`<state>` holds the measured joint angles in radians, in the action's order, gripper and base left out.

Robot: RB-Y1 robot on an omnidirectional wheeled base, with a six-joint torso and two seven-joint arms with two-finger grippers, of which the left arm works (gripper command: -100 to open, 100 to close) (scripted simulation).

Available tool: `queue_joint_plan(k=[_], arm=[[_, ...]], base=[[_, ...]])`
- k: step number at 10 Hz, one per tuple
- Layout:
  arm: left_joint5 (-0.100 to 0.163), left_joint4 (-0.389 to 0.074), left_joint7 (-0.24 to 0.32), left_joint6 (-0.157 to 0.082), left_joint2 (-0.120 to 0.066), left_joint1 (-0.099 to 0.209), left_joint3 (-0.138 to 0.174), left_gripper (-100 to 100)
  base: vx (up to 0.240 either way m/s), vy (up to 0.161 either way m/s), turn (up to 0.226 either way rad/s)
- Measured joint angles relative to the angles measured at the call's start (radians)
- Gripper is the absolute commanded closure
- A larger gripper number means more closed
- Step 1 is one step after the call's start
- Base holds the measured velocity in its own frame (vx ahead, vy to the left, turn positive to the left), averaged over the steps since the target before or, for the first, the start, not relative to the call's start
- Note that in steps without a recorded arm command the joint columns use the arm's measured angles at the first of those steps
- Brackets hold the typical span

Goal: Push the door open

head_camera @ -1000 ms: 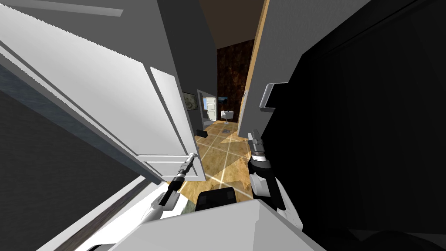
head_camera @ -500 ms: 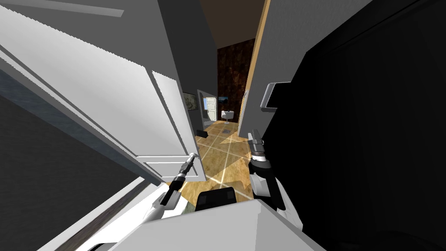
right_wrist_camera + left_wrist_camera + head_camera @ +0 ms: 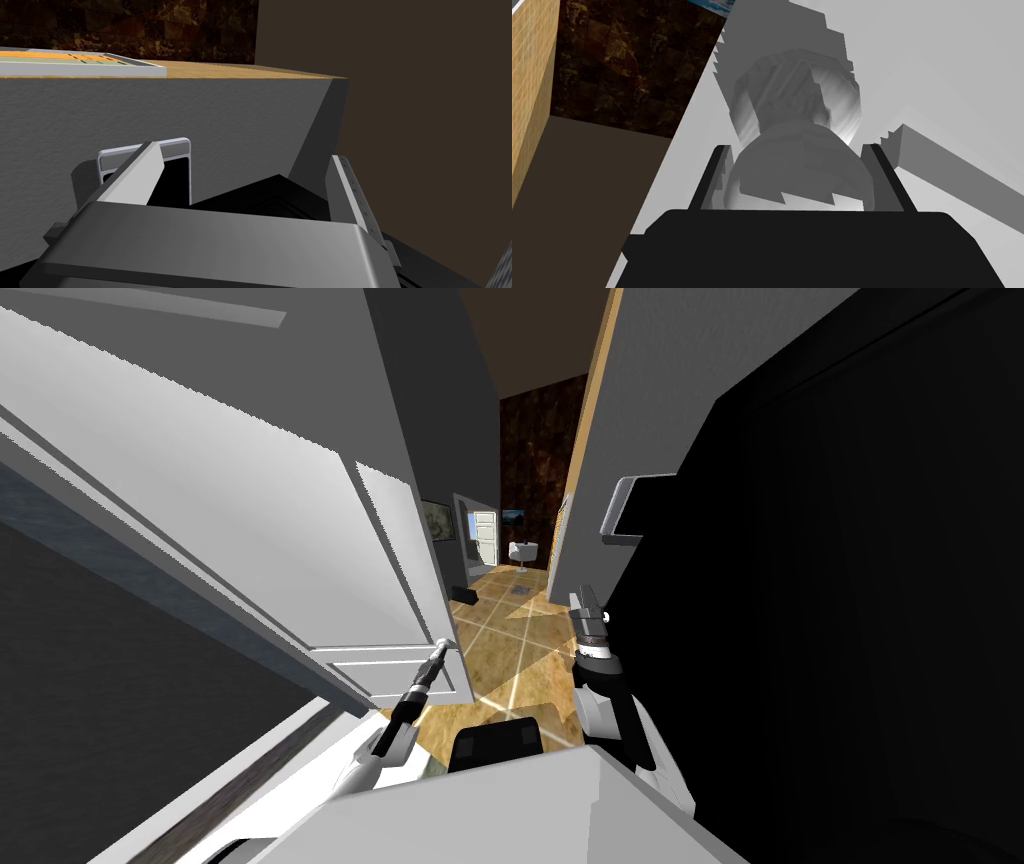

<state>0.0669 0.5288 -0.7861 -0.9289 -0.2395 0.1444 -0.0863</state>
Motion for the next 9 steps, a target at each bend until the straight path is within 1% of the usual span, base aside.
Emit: queue_joint_plan(k=[1,2,4,5,6,7,9], arm=[[0.006,-0.011,0.025,-0.004,0.003,0.009,-0.001,100],[0.014,0.003,0.053,0.002,0.007,0.002,-0.002,100],[0.025,-0.013,0.102,-0.005,0.011,0.011,-0.003,100],[0.029,0.002,0.12,0.0,0.013,0.004,-0.004,100],[0.034,0.026,0.144,0.013,0.016,-0.008,-0.005,100],[0.038,0.026,0.161,0.016,0.018,-0.005,-0.006,100],[0.054,0.001,0.214,0.004,0.025,0.008,-0.008,100]], base=[[0.06,-0.003,0.042],[0.049,-0.005,0.014],[0.04,0.002,0.013],[0.045,0.007,0.024],[0.037,0.002,0.006],[0.043,-0.002,0.014],[0.059,0.002,0.028]])
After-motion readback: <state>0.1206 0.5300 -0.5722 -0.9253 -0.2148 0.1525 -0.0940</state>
